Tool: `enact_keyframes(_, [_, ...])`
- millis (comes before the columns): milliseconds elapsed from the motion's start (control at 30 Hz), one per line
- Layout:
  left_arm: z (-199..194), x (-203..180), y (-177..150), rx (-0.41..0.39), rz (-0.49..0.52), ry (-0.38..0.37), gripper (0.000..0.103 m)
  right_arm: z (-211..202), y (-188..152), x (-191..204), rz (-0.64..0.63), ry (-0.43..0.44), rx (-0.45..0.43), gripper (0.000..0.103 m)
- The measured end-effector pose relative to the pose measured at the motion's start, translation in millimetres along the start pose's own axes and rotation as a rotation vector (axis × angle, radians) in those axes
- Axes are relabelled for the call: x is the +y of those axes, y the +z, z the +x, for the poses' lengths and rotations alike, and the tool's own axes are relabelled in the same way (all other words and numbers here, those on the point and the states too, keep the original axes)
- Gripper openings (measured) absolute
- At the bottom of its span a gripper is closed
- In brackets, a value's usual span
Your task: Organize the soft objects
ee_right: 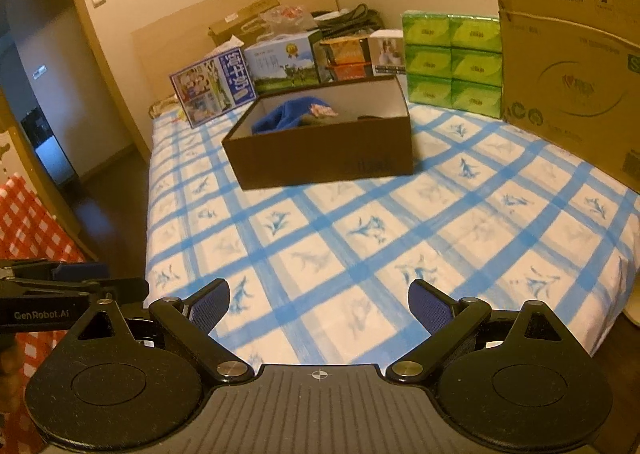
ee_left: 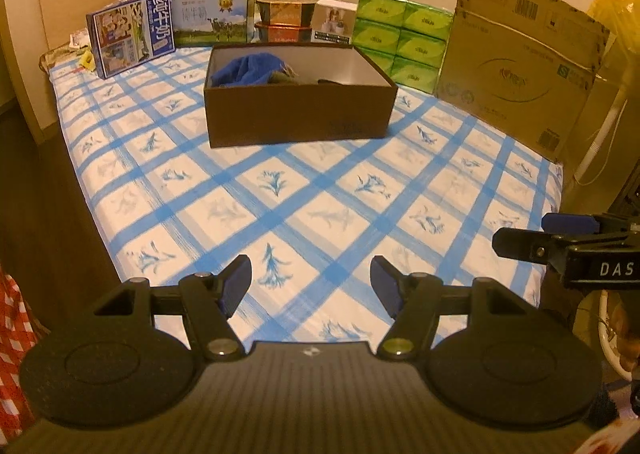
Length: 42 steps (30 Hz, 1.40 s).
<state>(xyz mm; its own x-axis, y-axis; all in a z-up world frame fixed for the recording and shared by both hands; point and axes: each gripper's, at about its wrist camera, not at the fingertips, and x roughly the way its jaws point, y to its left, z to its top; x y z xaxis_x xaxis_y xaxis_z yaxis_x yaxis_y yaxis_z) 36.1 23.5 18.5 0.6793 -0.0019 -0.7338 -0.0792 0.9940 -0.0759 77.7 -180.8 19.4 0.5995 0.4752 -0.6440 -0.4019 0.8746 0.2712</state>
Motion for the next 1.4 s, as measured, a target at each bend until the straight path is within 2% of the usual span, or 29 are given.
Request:
enact_keyframes(533, [6,-12,-25,0.040,0.001,-0.038,0.063,5,-34,-5,-0.010,-0.069,0.060,0.095])
enact_keyframes(1400, [14,-18,-27,0.057,0.004,-0.053,0.063,13,-40,-8,-0.005,-0.067,0.081,0.095])
